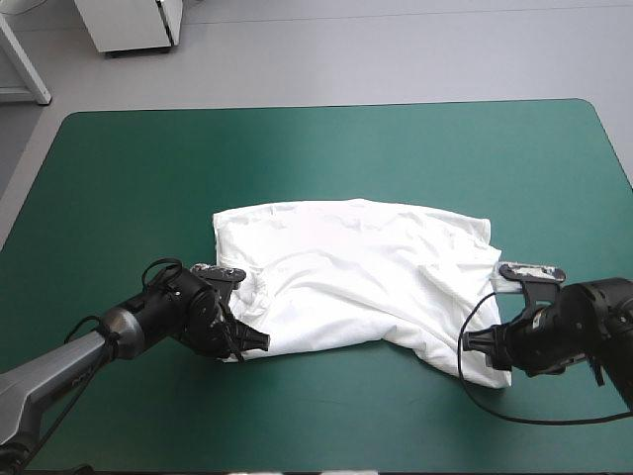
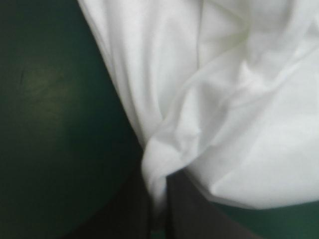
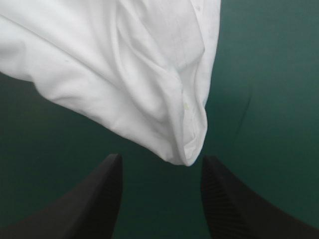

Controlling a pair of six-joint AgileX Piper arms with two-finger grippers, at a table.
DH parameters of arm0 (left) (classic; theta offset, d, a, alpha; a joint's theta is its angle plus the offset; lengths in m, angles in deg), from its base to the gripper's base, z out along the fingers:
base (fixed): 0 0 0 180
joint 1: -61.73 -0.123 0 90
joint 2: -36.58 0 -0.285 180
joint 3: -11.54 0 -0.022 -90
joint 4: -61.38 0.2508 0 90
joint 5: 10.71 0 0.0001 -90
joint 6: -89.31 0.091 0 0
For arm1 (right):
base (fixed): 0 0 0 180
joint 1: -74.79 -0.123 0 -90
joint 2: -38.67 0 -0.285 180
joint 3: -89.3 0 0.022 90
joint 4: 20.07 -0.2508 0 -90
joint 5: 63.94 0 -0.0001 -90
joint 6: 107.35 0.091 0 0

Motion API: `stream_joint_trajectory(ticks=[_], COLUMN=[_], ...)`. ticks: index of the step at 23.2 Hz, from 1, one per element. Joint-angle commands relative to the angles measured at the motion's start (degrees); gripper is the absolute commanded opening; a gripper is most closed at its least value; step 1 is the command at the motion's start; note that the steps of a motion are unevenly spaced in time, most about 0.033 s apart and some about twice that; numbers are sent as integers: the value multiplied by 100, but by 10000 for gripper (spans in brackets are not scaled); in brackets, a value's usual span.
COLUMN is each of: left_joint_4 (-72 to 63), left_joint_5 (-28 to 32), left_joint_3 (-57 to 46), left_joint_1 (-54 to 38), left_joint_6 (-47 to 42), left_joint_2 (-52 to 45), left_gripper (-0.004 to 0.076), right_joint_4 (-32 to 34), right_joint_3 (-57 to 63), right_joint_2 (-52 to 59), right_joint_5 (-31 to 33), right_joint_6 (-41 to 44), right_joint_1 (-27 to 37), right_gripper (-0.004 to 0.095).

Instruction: Fold the cloth

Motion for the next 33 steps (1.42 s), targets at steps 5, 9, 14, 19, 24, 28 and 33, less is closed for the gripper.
stream_joint_trajectory(ticks=[5, 9, 14, 19, 24, 28, 33], left_joint_4=[95, 95, 95, 95, 108, 133, 290], left_joint_5=[289, 313, 313, 313, 92, -318, -626], left_joint_3=[-147, -147, -147, -147, 46, 484, 1127], left_joint_1=[-1, -1, -1, -1, -1, -1, -1], left_joint_6=[-12, 0, 12, 12, 105, 281, 342], left_joint_2=[163, 163, 163, 163, 163, 152, -29], left_gripper=[-22, -22, -22, -22, -22, -22, -22], right_joint_4=[70, 361, 328, -36, -102, -13, 14], right_joint_3=[656, 882, 1088, 1679, 1156, 590, -375], right_joint_2=[10, -344, -907, -1090, -775, -667, -657], right_joint_5=[-1015, -1239, -1502, -1647, -1457, -1175, -984], right_joint_6=[306, 430, 430, 476, 393, 346, 155], right_joint_1=[-5, -5, -5, -5, -5, -5, -5], right_gripper=[527, 527, 443, 229, -17, -17, -17])
